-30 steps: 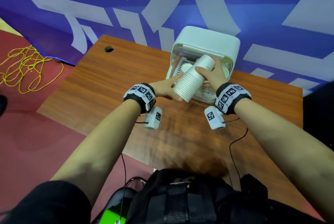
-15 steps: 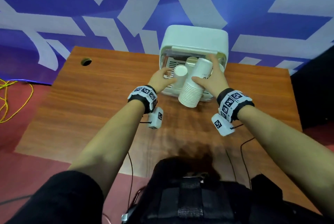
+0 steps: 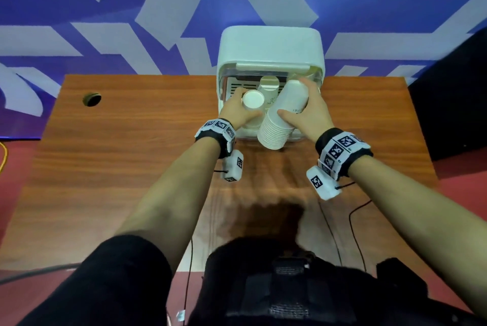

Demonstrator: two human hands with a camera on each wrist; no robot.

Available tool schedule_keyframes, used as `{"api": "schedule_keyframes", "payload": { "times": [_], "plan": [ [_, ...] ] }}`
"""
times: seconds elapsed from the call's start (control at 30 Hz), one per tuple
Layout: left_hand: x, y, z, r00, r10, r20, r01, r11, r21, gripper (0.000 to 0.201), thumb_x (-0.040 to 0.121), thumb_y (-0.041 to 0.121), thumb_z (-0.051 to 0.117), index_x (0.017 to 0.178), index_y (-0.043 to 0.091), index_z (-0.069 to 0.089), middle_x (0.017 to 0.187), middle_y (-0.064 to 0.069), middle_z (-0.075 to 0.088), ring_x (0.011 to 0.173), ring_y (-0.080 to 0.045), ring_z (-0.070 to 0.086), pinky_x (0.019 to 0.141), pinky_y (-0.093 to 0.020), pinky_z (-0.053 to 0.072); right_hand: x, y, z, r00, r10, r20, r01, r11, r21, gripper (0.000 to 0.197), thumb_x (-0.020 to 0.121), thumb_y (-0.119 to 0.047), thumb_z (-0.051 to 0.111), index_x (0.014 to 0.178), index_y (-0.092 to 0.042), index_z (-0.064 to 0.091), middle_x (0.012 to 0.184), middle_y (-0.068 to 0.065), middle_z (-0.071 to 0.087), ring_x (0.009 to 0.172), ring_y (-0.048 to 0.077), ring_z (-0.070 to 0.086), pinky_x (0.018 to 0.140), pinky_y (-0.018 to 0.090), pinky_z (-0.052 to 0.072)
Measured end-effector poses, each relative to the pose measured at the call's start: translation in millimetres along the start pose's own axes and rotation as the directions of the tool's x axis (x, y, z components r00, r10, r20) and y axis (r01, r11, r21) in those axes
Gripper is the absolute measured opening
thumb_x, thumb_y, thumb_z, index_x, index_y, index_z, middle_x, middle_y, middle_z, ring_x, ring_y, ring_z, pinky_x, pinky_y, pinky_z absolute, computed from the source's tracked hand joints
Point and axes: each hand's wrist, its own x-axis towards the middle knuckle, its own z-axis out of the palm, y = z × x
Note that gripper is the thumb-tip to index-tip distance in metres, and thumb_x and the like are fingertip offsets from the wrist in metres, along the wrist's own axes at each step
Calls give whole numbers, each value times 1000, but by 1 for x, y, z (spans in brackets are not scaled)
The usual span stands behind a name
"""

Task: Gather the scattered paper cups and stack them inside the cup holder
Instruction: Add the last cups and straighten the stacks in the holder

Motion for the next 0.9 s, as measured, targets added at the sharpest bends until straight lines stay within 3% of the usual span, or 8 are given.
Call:
{"api": "schedule_keyframes", "payload": {
  "times": [0.17,0.27,0.4,0.57,0.73,0.83,0.9],
  "plan": [
    [7,-12,-15,987,-7,-160,8,1000,8,54,75,35,77,119,19,51,112,-1,62,103,-23,59,88,-38,51,9,-4,8,999,-33,31,33,999,-10,74,74,-16,77,135,-20,36,122,-5,47,111,11,47,92,24,41],
    [10,-19,-20,972,-12,-236,15,1000,9,53,75,38,75,119,21,51,115,-3,64,104,-25,60,88,-41,51,14,-5,16,998,-53,25,53,999,2,74,74,-16,78,134,-21,36,122,-7,46,114,12,47,97,27,41],
    [13,-17,-17,963,27,-268,-11,998,61,53,76,36,71,122,21,50,112,-2,66,101,-26,61,84,-38,50,21,-7,24,996,-88,10,88,996,4,72,73,-20,77,132,-23,36,122,-6,47,115,13,47,98,30,42],
    [15,-15,-12,959,7,-282,-2,1000,18,49,78,34,64,124,27,49,109,-1,67,99,-25,61,84,-39,50,28,-6,31,993,-118,-11,118,993,-7,75,74,-20,77,135,-20,34,127,-5,43,118,10,43,96,21,37],
    [14,-23,-20,977,-2,-214,7,1000,20,54,83,15,54,134,34,46,93,-6,67,85,-26,61,78,-36,53,30,-7,50,983,-171,61,175,982,-72,75,74,-18,76,136,-15,34,136,3,41,121,14,43,98,24,39],
    [3,-36,-24,976,-2,-218,-6,999,-37,41,89,15,52,129,27,55,109,-2,69,100,-19,62,88,-33,52,31,-9,62,985,-166,53,170,982,-77,75,75,-17,76,137,-15,33,138,2,39,118,8,40,95,20,38],
    [-3,-45,-23,985,-69,-161,53,994,-101,50,88,8,54,136,20,51,128,-2,61,114,-18,59,96,-33,49,34,-12,67,984,-176,41,179,979,-93,75,74,-17,76,136,-13,35,138,3,39,116,6,38,93,15,34]
  ]
}}
